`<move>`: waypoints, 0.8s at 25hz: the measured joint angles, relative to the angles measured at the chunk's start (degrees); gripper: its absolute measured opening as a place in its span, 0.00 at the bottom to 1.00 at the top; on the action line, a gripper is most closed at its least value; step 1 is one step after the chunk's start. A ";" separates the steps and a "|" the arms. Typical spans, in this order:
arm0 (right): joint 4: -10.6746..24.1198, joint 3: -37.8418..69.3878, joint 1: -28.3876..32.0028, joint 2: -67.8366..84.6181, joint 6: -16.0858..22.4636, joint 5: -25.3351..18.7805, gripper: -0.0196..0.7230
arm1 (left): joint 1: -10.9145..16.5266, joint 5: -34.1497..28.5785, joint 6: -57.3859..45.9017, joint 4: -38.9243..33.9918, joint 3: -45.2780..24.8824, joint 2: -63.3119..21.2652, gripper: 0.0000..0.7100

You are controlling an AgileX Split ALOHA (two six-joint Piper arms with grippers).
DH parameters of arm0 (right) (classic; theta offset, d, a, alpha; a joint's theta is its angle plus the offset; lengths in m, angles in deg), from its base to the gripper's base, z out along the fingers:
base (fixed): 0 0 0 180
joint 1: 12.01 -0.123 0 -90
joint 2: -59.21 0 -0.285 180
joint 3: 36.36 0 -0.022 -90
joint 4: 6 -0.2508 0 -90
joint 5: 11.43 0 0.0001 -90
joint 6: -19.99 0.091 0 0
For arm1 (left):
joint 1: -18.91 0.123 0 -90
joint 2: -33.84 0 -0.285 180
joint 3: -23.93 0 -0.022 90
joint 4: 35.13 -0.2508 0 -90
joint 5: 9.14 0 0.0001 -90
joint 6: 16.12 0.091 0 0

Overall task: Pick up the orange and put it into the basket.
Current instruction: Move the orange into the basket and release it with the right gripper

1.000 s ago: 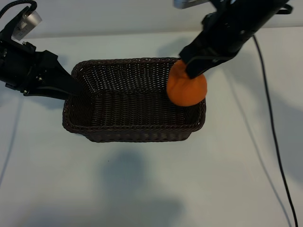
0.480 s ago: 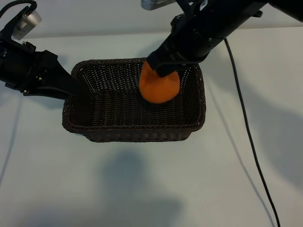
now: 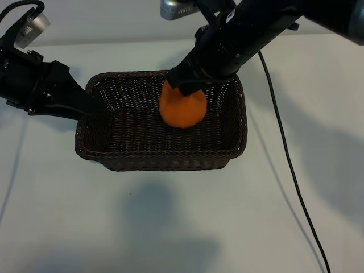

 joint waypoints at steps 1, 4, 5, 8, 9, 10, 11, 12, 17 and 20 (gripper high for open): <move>0.00 0.00 0.00 -0.44 0.00 0.40 0.08 | 0.00 0.00 0.00 0.00 0.00 0.00 0.64; 0.00 0.00 0.00 -1.92 0.00 1.79 0.08 | 0.00 0.00 0.00 0.00 0.00 0.00 0.64; 0.00 0.00 0.00 -2.49 0.00 2.09 0.08 | 0.00 0.00 0.00 0.00 0.00 0.00 0.64; 0.00 -0.02 0.00 -4.39 0.00 3.09 0.08 | 0.00 0.00 0.00 0.00 0.00 0.00 0.64; 0.00 -0.02 0.00 -5.17 -0.06 3.09 0.08 | 0.00 0.00 0.00 0.00 0.00 0.00 0.64; 0.00 -0.02 0.00 -5.91 -0.12 3.09 0.08 | 0.00 0.00 0.00 0.00 0.00 0.00 0.64; 0.00 -0.02 0.00 -6.49 -0.18 3.09 0.08 | 0.00 0.00 0.00 0.00 0.00 0.00 0.64; 0.07 -0.02 0.00 -7.11 -0.24 3.09 0.08 | 0.00 0.00 0.00 0.00 0.00 0.00 0.64; 0.78 -0.02 0.00 -8.01 -0.61 2.70 0.08 | 0.00 0.00 0.00 0.00 0.00 0.00 0.64; 0.85 -0.02 -0.04 -8.01 -1.06 2.55 0.08 | 0.00 0.00 -0.05 0.00 0.00 0.00 0.64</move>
